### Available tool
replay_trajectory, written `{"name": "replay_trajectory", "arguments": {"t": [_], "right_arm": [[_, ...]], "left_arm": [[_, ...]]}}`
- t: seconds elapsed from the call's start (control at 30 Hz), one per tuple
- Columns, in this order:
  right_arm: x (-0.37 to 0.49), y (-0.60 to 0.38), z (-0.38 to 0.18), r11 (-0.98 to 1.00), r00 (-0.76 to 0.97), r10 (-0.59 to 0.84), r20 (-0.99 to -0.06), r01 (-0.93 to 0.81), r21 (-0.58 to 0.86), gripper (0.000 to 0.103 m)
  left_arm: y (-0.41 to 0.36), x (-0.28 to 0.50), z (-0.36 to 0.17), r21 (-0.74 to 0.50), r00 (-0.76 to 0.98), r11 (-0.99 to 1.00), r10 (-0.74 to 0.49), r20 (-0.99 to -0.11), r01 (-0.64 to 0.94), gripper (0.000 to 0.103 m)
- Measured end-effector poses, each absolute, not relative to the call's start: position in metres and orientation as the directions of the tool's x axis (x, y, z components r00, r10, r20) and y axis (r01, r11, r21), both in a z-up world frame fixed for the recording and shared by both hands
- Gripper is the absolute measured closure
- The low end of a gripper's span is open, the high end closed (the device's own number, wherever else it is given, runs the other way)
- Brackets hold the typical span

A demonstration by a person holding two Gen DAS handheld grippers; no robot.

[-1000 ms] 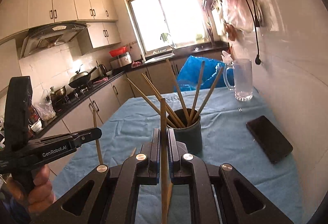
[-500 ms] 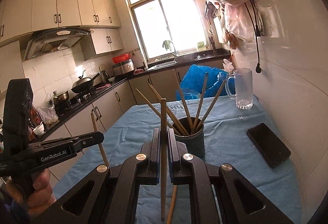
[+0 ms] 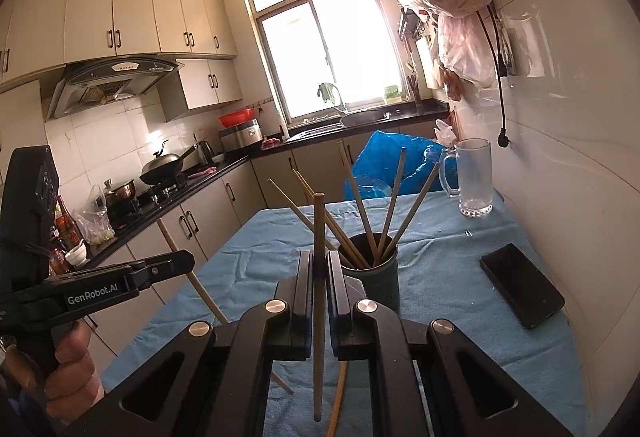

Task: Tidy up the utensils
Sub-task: 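Carry both held chopsticks up over the black cup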

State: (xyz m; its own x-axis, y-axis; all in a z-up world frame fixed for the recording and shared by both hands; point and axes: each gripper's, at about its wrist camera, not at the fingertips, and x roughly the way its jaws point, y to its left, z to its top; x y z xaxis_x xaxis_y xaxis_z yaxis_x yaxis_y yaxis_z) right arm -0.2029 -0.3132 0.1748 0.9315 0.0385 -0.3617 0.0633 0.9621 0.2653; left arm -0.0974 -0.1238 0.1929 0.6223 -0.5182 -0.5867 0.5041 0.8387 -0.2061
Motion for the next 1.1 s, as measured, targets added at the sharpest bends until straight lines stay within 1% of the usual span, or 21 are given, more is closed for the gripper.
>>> {"name": "replay_trajectory", "arguments": {"t": [1.1], "right_arm": [[-0.2012,-0.3192,0.1809,0.957,0.934,0.028,-0.356,0.078,0.280,0.097]], "left_arm": [[-0.1310,-0.0960,0.1918,-0.199,0.608,0.833,-0.520,-0.600,0.516,0.097]]}}
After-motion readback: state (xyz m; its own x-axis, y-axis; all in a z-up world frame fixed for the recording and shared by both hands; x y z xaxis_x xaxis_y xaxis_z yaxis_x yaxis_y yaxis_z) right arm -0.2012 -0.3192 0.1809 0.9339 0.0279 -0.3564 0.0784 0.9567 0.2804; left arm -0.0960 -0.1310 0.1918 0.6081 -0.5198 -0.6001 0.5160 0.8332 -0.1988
